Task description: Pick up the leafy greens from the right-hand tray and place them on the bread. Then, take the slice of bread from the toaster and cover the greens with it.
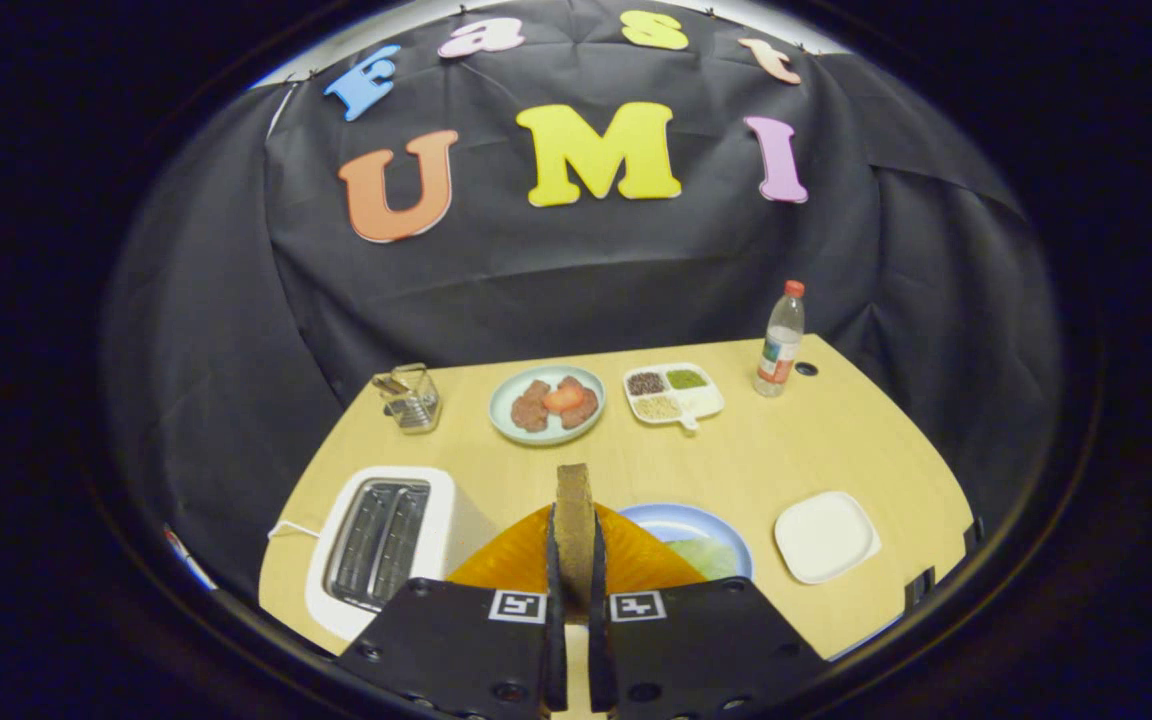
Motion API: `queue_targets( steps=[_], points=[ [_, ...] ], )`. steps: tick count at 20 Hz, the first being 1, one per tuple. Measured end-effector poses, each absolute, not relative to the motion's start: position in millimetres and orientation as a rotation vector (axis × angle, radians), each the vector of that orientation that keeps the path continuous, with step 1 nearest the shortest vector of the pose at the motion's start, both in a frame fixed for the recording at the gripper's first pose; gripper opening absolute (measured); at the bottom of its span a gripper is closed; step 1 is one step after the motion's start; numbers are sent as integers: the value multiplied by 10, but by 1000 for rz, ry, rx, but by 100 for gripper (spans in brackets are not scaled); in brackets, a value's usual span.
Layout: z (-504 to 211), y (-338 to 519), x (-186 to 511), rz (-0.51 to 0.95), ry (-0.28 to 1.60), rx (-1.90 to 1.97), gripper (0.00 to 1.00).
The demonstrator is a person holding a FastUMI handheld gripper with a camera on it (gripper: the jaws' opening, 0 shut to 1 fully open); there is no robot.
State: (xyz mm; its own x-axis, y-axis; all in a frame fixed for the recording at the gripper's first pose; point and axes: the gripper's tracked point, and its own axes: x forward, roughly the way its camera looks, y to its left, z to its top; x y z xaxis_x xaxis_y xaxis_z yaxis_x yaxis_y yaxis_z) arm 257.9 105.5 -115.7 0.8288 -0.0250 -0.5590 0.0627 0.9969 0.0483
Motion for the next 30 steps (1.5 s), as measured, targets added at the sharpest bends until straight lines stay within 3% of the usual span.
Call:
queue_targets(
  steps=[10, 19, 21, 24, 26, 28, 30],
  points=[
    [-1983, 637, 2714, -32, 729, 211, 8],
    [-2314, 241, 2835, 102, 744, 378, 11],
    [-2335, 152, 2872, 123, 722, 365, 18],
    [-2391, 54, 2848, 139, 710, 343, 18],
    [-2395, 14, 2837, 146, 684, 320, 26],
    [-2410, -99, 2844, 118, 651, 245, 27],
    [-2416, -252, 2851, 67, 604, 134, 45]
  ],
)
